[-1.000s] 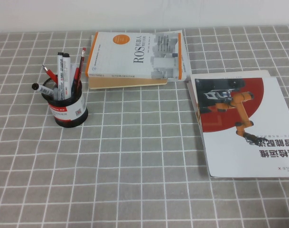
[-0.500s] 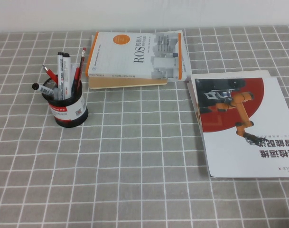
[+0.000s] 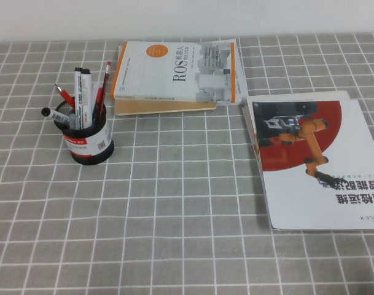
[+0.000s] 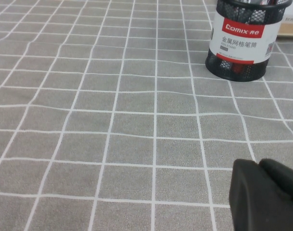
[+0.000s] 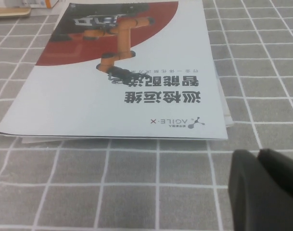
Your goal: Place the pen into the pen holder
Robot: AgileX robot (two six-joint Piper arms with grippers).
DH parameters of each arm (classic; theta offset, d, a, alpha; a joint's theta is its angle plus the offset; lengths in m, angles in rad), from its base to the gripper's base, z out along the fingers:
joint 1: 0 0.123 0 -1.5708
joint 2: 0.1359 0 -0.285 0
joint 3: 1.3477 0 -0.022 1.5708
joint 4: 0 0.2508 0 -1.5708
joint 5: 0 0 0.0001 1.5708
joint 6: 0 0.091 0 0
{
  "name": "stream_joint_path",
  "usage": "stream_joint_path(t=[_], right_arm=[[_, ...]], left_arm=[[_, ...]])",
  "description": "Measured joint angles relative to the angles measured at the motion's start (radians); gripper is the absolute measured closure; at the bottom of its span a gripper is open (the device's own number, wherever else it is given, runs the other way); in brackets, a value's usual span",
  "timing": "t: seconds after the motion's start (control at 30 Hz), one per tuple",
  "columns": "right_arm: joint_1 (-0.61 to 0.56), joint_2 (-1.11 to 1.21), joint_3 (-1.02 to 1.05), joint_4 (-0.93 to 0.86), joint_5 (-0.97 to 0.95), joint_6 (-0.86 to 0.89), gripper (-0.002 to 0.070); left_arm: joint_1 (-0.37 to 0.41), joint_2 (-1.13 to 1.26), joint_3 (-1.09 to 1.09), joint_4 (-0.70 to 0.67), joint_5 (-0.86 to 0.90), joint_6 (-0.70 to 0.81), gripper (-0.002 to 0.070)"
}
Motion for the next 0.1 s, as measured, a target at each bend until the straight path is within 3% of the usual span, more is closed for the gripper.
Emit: stream_joint_path(t=[0.1], right_arm=[[0.000,0.000,0.000,0.001,0.000,0.000,0.0688]], left_arm=[[0.000,0.000,0.000,0.000,0.000,0.000,0.0678]])
